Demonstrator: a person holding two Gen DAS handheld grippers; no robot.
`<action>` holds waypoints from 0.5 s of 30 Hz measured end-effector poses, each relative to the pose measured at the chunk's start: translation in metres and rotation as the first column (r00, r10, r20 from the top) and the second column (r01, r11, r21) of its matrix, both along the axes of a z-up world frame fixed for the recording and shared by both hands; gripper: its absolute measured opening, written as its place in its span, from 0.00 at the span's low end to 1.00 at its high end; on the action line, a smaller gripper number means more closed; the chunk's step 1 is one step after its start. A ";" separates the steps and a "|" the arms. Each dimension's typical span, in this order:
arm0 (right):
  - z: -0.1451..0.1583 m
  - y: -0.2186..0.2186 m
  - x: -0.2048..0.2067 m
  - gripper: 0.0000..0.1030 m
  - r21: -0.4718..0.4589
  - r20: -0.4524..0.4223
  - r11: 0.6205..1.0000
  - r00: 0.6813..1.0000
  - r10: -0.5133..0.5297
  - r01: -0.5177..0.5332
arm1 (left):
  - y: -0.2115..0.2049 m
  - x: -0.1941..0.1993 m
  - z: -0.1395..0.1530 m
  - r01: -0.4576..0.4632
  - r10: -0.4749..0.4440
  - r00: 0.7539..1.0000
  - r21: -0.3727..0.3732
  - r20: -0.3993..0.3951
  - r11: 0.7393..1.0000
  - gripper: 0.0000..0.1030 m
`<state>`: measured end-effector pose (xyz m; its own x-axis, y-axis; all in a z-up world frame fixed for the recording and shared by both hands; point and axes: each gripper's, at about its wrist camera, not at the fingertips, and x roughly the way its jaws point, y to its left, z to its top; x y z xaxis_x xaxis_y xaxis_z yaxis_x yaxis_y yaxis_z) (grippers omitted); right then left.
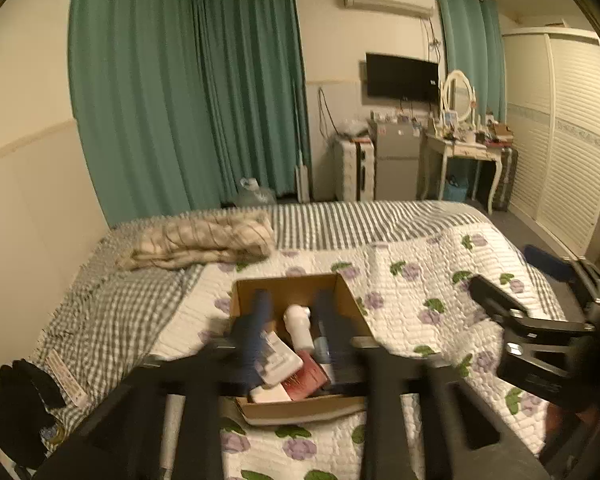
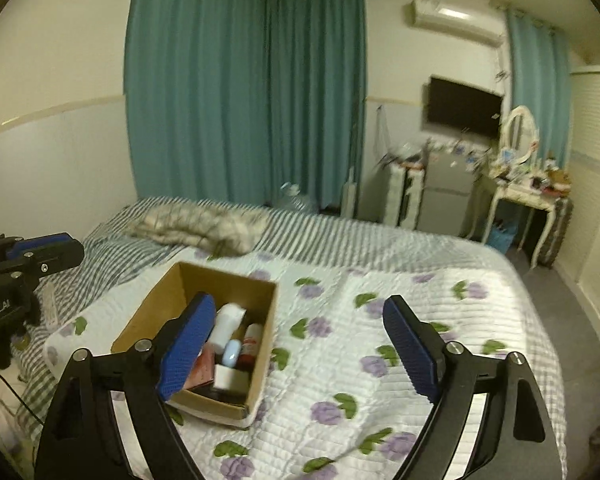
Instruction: Organize rigid objects
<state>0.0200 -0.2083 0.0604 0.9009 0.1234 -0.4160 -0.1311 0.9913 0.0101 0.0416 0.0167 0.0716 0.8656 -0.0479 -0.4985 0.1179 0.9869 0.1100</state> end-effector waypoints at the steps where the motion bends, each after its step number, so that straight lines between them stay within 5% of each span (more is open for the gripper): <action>1: 0.000 -0.001 -0.004 0.87 0.000 0.007 1.000 1.000 -0.003 0.003 | -0.001 -0.004 -0.002 -0.010 0.010 1.000 0.003 0.018 1.000 0.59; 15: -0.032 -0.011 -0.024 1.00 0.036 0.037 0.997 0.997 -0.064 0.063 | 0.001 -0.028 -0.051 -0.135 0.130 0.974 0.012 0.187 0.991 0.83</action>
